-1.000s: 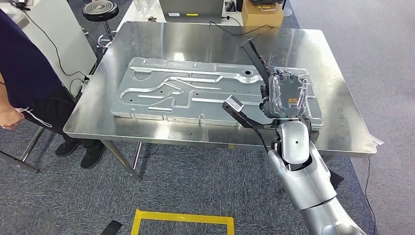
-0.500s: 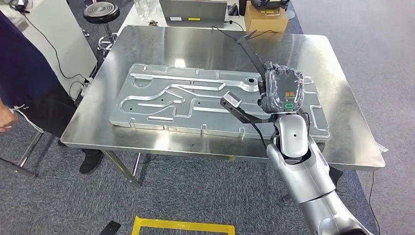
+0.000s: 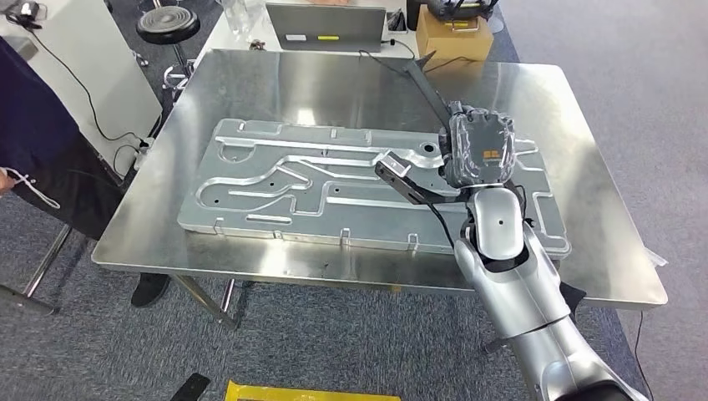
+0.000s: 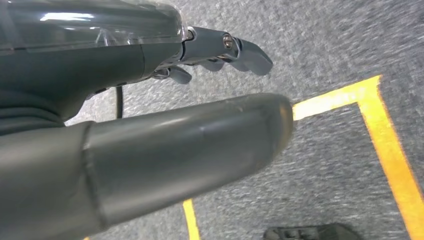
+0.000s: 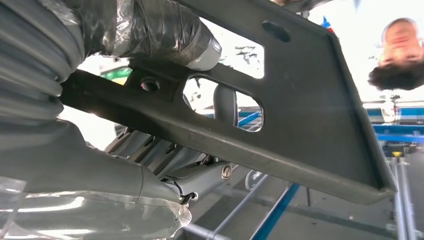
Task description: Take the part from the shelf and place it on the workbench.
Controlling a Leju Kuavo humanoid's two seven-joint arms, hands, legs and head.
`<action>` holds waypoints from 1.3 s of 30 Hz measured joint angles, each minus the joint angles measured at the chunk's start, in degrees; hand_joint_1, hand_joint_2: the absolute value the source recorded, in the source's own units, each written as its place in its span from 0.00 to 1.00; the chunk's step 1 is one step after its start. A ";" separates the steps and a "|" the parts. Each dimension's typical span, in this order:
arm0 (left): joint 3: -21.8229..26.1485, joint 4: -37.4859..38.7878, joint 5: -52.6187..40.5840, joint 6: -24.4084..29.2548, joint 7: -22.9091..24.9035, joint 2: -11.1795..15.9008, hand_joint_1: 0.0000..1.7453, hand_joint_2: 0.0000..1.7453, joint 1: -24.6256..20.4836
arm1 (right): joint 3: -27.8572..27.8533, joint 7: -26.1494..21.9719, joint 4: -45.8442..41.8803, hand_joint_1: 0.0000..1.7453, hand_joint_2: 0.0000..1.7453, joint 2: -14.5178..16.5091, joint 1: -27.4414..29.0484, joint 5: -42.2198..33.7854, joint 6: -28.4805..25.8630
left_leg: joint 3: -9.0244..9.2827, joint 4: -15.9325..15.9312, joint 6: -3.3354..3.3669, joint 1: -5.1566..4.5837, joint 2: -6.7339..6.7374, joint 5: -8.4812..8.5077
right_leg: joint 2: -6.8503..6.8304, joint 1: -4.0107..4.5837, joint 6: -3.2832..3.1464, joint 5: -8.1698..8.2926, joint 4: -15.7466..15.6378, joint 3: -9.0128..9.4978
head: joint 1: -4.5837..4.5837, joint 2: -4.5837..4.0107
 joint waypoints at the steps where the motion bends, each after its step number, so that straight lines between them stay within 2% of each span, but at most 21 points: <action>1: 0.00 0.00 0.01 -0.03 0.02 -0.01 0.00 0.00 0.00 | 0.00 -0.06 0.14 1.00 1.00 0.04 -0.06 -0.02 0.01 | 0.05 0.03 0.38 0.07 -0.04 -0.13 | -0.01 -0.07 0.21 -0.18 -0.07 -0.02 | -0.01 0.00; 3: -0.02 0.00 0.02 -0.04 0.04 -0.02 0.00 0.00 0.06 | 0.00 -0.20 0.45 1.00 1.00 0.07 -0.37 -0.10 0.16 | 0.55 -0.32 1.03 0.23 -0.08 -0.41 | -0.05 -0.22 0.70 -1.25 1.64 -0.65 | 0.02 0.00; 4: -0.04 0.00 0.04 -0.04 0.04 -0.02 0.00 0.00 0.02 | 0.00 -0.27 0.64 1.00 1.00 0.07 -0.61 -0.21 0.34 | 0.89 -0.44 1.35 0.34 -0.07 -0.61 | -0.06 -0.31 0.98 -2.34 4.14 -1.92 | 0.03 0.00; 6: -0.15 0.00 0.06 -0.07 0.04 -0.02 0.00 0.00 -0.07 | 0.02 -0.58 1.31 1.00 1.00 0.14 -0.98 -0.47 0.96 | 1.47 -0.46 1.75 0.32 -0.06 -1.16 | -0.12 -0.41 1.40 -4.79 11.81 -6.40 | 0.03 0.00; 7: -0.23 0.00 0.07 -0.10 0.04 -0.02 0.00 0.00 -0.10 | 0.08 -0.80 1.80 1.00 1.00 0.20 -1.05 -0.61 1.38 | 1.80 -0.46 1.81 0.30 -0.08 -1.46 | -0.13 -0.44 1.49 -5.31 15.10 -8.72 | 0.03 0.00; 8: -0.31 0.00 0.08 -0.14 0.07 -0.02 0.00 0.00 -0.11 | 0.21 -1.05 2.38 1.00 1.00 0.27 -1.08 -0.74 1.81 | 2.24 -0.45 1.83 0.28 -0.15 -1.81 | -0.13 -0.44 1.43 -4.65 16.62 -10.32 | 0.03 0.00; 9: -0.39 0.00 0.09 -0.19 0.09 -0.02 0.00 0.00 -0.11 | 0.38 -1.29 3.00 1.00 1.00 0.33 -1.15 -0.87 2.18 | 2.80 -0.45 1.81 0.23 -0.27 -2.21 | -0.12 -0.39 1.21 -2.69 15.79 -10.81 | 0.03 0.00; 11: -0.53 0.00 0.13 -0.27 0.13 -0.07 0.00 0.00 -0.07 | 0.78 -1.61 4.23 1.00 1.00 0.41 -1.53 -1.11 2.74 | 4.03 -0.52 1.69 0.14 -0.53 -3.06 | -0.09 -0.06 0.25 2.97 8.98 -9.05 | 0.03 0.00; 13: -0.81 0.01 0.17 -0.32 0.13 -0.20 0.00 0.00 -0.13 | 1.07 -1.86 5.43 1.00 1.00 0.55 -2.11 -1.34 3.00 | 4.76 -0.69 1.32 0.06 -0.61 -3.70 | -0.11 0.47 -0.85 6.02 3.09 -6.80 | 0.01 0.00; 15: -1.10 0.02 0.21 -0.35 0.15 -0.26 0.00 0.00 -0.24 | 1.35 -2.06 6.32 1.00 1.00 0.89 -2.54 -1.47 3.06 | 4.90 -0.96 0.73 0.12 -0.54 -4.04 | -0.14 0.86 -1.46 5.60 1.24 -5.97 | 0.01 0.00; 18: -1.27 0.01 0.25 -0.36 0.15 -0.22 0.00 0.00 -0.37 | 1.59 -2.04 6.99 1.00 1.00 1.30 -2.97 -1.54 3.07 | 4.99 -0.41 -0.03 -0.02 -0.23 -4.96 | -0.23 0.46 -1.77 4.84 -0.68 -4.60 | 0.01 0.00; 20: -1.29 0.00 0.26 -0.36 0.15 -0.15 0.00 0.00 -0.39 | 1.75 -1.92 7.42 1.00 1.00 1.59 -3.18 -1.57 3.09 | 2.72 4.46 -0.33 0.06 -0.01 -7.14 | -0.29 0.07 -2.05 4.57 -1.65 -3.28 | -0.03 0.00; 22: -1.29 0.00 0.27 -0.35 0.20 -0.02 0.00 0.00 -0.36 | 2.06 -1.92 7.87 1.00 1.00 1.90 -3.24 -1.57 3.14 | -1.72 11.83 -0.73 0.15 0.03 -9.50 | -0.17 0.03 -2.31 3.96 -1.77 -2.48 | -0.06 0.00; 23: -1.29 0.00 0.28 -0.35 0.24 0.03 0.00 0.00 -0.32 | 2.22 -1.94 8.10 1.00 1.00 2.01 -3.20 -1.58 3.17 | -3.53 14.10 -0.96 0.21 0.04 -9.54 | -0.09 0.00 -2.30 3.58 -1.73 -2.08 | -0.07 0.00; 24: -1.29 0.00 0.28 -0.35 0.27 0.06 0.00 0.00 -0.29 | 2.36 -1.96 8.38 1.00 1.00 2.09 -3.18 -1.60 3.25 | -4.40 14.31 -1.19 0.31 0.06 -8.38 | -0.01 -0.07 -2.17 3.18 -1.64 -1.63 | -0.06 0.00; 26: -1.29 0.00 0.28 -0.35 0.31 0.08 0.00 0.00 -0.25 | 2.55 -2.02 8.90 1.00 1.00 2.18 -3.19 -1.66 3.50 | -3.03 8.58 -1.63 0.66 0.19 -3.19 | 0.10 -0.31 -1.68 2.10 -1.11 -0.68 | -0.06 0.00; 28: -1.31 0.01 0.28 -0.39 0.34 0.11 0.00 0.00 -0.32 | 2.75 -2.22 9.48 1.00 1.00 2.37 -3.35 -1.80 3.87 | -0.54 2.20 -1.70 0.71 0.26 -0.14 | 0.27 -0.29 -0.92 0.95 -0.19 -0.31 | -0.10 0.00; 32: -1.35 0.02 0.13 -0.63 0.45 0.24 0.00 0.00 -0.49 | 3.49 -3.03 11.45 1.00 1.00 2.90 -3.94 -2.06 4.39 | 0.57 0.02 -0.12 0.46 0.08 -0.71 | 0.46 -0.17 0.13 0.13 0.27 -0.40 | -0.20 0.00; 34: -1.37 0.02 0.08 -0.70 0.45 0.24 0.00 0.00 -0.51 | 3.96 -3.33 12.59 1.00 1.00 3.14 -4.36 -2.25 4.68 | 1.04 -0.22 0.64 0.60 0.04 -0.92 | 0.25 -0.34 0.68 -1.05 2.54 -1.36 | -0.18 0.00; 37: -1.45 0.02 0.07 -0.81 0.48 0.25 0.00 0.00 -0.55 | 4.69 -3.82 14.91 1.00 1.00 3.48 -4.95 -2.69 5.11 | 1.77 -0.31 1.38 0.58 0.01 -1.56 | 0.07 -0.50 1.19 -4.18 12.57 -7.34 | -0.17 0.00; 39: -1.59 0.02 0.06 -0.87 0.52 0.27 0.00 0.00 -0.54 | 5.18 -4.20 16.49 1.00 1.00 3.68 -4.93 -2.99 5.17 | 2.43 -0.30 1.51 0.45 -0.19 -2.16 | 0.07 -0.53 1.05 -3.20 15.67 -10.49 | -0.17 0.00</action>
